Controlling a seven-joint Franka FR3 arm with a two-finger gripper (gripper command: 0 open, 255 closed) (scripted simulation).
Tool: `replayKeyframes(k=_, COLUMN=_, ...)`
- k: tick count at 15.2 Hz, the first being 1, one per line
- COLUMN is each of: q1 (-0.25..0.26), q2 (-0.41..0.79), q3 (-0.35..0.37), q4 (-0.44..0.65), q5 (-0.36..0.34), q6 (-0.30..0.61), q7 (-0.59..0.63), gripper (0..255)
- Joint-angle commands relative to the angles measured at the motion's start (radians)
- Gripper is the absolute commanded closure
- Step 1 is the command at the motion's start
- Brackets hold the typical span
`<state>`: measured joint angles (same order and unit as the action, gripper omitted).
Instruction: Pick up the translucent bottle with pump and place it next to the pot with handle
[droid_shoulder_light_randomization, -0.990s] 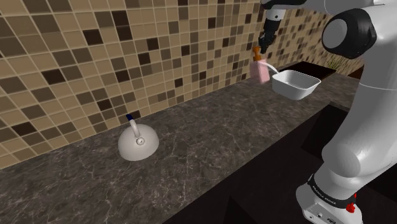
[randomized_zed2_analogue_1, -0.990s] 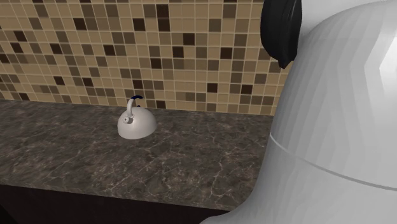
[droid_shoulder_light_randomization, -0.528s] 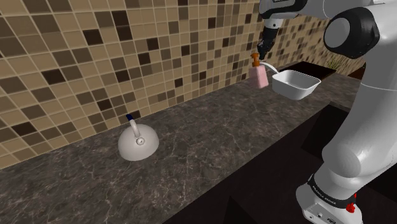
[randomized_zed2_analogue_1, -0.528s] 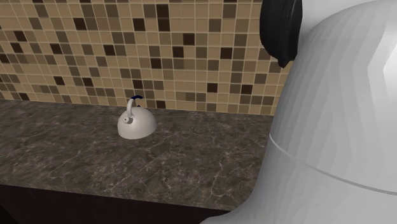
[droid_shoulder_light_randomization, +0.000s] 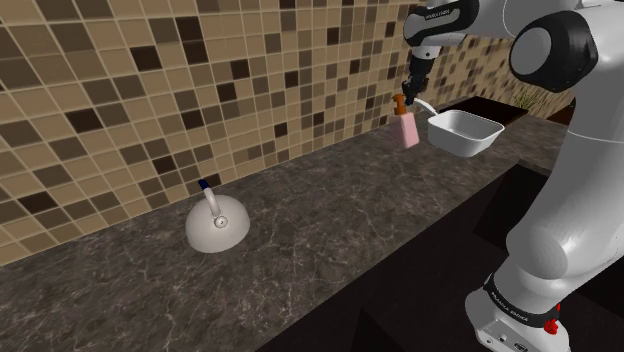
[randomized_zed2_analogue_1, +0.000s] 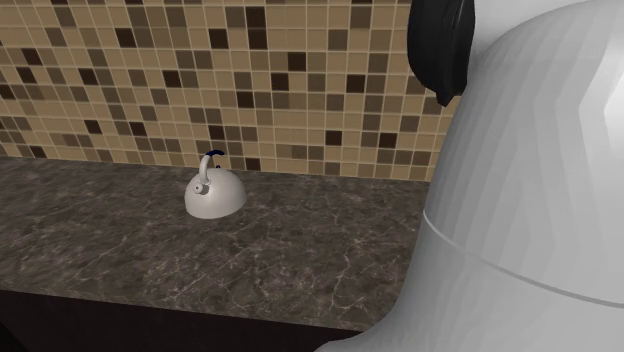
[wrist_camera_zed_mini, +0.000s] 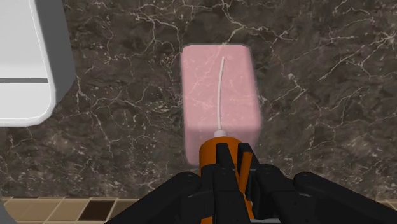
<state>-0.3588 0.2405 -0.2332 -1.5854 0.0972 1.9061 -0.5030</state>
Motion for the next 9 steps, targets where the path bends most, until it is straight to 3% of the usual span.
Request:
replayKeyframes(k=1, q1=0.001, q2=0.003, q3=0.001, q4=-0.023, q5=0.001, q6=0.026, q7=0.000, gripper=255)
replayKeyframes(k=9, q1=0.002, q2=0.019, q3=0.004, q4=-0.108, q5=0.008, q6=0.127, q7=-0.008, gripper=255)
